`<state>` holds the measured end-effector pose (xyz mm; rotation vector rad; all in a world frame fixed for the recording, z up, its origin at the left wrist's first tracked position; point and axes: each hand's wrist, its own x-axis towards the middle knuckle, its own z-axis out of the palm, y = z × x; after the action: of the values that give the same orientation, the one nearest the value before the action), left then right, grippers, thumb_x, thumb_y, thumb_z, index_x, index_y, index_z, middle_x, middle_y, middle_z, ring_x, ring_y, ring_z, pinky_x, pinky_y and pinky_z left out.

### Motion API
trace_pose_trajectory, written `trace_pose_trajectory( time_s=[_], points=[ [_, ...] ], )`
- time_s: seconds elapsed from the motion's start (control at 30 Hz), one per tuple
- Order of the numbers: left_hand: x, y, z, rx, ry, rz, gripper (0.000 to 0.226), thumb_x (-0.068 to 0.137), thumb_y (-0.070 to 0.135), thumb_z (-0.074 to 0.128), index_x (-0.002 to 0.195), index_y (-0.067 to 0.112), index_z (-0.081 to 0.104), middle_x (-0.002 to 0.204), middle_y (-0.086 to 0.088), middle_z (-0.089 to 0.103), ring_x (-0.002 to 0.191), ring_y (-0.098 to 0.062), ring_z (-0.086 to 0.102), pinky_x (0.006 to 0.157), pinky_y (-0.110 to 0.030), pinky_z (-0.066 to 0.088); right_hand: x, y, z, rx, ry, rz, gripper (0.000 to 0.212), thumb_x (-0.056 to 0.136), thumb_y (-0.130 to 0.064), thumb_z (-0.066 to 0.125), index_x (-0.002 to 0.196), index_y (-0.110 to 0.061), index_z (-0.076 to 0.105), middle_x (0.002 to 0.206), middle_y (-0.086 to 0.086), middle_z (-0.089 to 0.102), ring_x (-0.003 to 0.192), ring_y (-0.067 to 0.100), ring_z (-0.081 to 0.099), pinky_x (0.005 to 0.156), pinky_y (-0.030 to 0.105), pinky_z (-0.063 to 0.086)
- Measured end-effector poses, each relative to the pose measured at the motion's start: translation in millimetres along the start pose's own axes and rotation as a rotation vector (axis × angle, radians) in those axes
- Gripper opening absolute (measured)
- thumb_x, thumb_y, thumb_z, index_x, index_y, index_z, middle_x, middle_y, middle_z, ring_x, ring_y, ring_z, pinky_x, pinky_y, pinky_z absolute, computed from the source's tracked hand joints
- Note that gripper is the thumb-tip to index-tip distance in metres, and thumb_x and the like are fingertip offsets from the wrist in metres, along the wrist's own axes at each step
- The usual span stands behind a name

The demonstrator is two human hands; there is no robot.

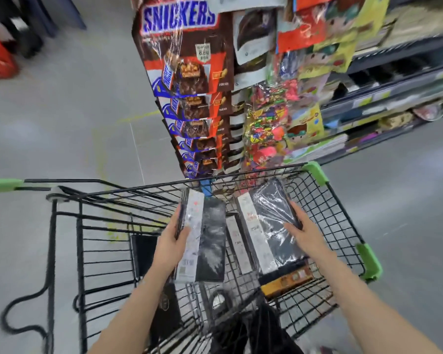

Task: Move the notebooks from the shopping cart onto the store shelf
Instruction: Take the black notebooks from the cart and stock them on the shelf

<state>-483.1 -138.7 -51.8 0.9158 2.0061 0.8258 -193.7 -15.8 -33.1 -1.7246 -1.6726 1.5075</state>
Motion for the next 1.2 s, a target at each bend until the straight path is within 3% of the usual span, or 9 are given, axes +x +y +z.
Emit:
trace_pose_trajectory(
  time_s=[0.2,0.33,0.43,0.53,0.67,0.87,1.0,1.1,1.2],
  points=[
    [8.3,33.4,8.0,-0.092,-0.004,0.096,0.057,0.094,0.011,0.047,0.143,0.033,0.029,0.132,0.017,0.048,0.088,0.028,0.048,0.072,0.004,0.036,-1.8,-10.9,-38.8,0.024,0.074,-0.051,0.062,0.088,-0.008,0.056,0.142,-0.023,0.030,0.132,-0.004,0.046,0.113,0.008,0.046,0.084,0.010,0.040],
    [12.0,54.9,22.4,-0.104,-0.009,0.126,0.058,0.093,0.017,0.050,0.137,0.049,0.031,0.139,0.017,0.047,0.120,-0.009,0.053,0.099,-0.031,0.044,3.0,-8.4,-70.8,0.058,0.100,-0.072,0.061,0.089,-0.008,0.055,0.143,-0.021,0.029,0.133,-0.007,0.039,0.122,0.005,0.036,0.098,0.021,0.031],
    [9.0,78.6,42.3,-0.108,0.025,0.148,0.055,0.093,0.014,0.050,0.140,0.038,0.034,0.134,0.019,0.045,0.125,-0.014,0.049,0.098,-0.027,0.039,12.9,2.6,-99.7,0.090,0.116,-0.073,0.060,0.088,-0.008,0.057,0.142,-0.018,0.031,0.136,0.000,0.046,0.125,0.017,0.045,0.108,0.036,0.035],
    [8.4,101.6,69.9,-0.082,0.081,0.148,0.054,0.093,0.014,0.050,0.140,0.038,0.034,0.134,0.000,0.056,0.120,-0.027,0.054,0.095,-0.042,0.045,27.2,15.2,-132.3,0.131,0.092,-0.079,0.057,0.088,-0.005,0.057,0.139,-0.016,0.035,0.135,0.004,0.051,0.119,0.020,0.051,0.106,0.044,0.039],
    [6.2,122.7,113.7,-0.134,0.131,0.143,0.055,0.091,0.020,0.051,0.140,0.037,0.033,0.092,0.036,0.061,0.072,0.012,0.057,0.076,-0.027,0.044,56.1,35.2,-181.6,0.125,0.058,-0.111,0.056,0.086,-0.009,0.060,0.138,-0.019,0.039,0.134,0.001,0.052,0.121,0.021,0.051,0.105,0.047,0.040],
    [-5.2,164.6,169.4,-0.267,0.203,0.105,0.055,0.094,0.014,0.050,0.141,0.034,0.032,0.137,0.012,0.048,0.121,-0.008,0.052,0.107,-0.034,0.039,84.7,39.7,-248.7,0.152,-0.006,-0.123,0.056,0.088,-0.008,0.058,0.138,-0.018,0.036,0.132,0.000,0.051,0.118,0.017,0.051,0.099,0.034,0.042],
    [-7.4,193.1,197.9,-0.289,0.202,0.108,0.054,0.094,0.010,0.048,0.143,0.029,0.032,0.136,0.013,0.048,0.098,0.006,0.057,0.081,-0.003,0.043,87.4,43.7,-286.2,0.170,0.024,-0.124,0.055,0.088,-0.006,0.056,0.139,-0.015,0.036,0.128,-0.003,0.049,0.115,0.013,0.049,0.095,0.028,0.039],
    [5.0,205.6,213.6,-0.293,0.158,0.125,0.055,0.094,0.011,0.049,0.143,0.030,0.031,0.141,0.014,0.042,0.092,0.013,0.056,0.078,-0.007,0.046,88.8,52.3,-307.6,0.200,0.085,-0.113,0.054,0.088,-0.004,0.056,0.137,-0.016,0.038,0.131,0.003,0.053,0.118,0.021,0.052,0.101,0.040,0.042],
    [17.6,217.6,227.0,-0.231,0.120,0.125,0.054,0.094,0.019,0.050,0.141,0.039,0.032,0.138,0.002,0.051,0.081,-0.010,0.058,0.068,-0.024,0.048,88.6,67.6,-328.0,0.224,0.168,-0.089,0.051,0.087,-0.004,0.057,0.134,-0.020,0.041,0.129,0.009,0.055,0.117,0.029,0.054,0.101,0.049,0.044]
  ],
)
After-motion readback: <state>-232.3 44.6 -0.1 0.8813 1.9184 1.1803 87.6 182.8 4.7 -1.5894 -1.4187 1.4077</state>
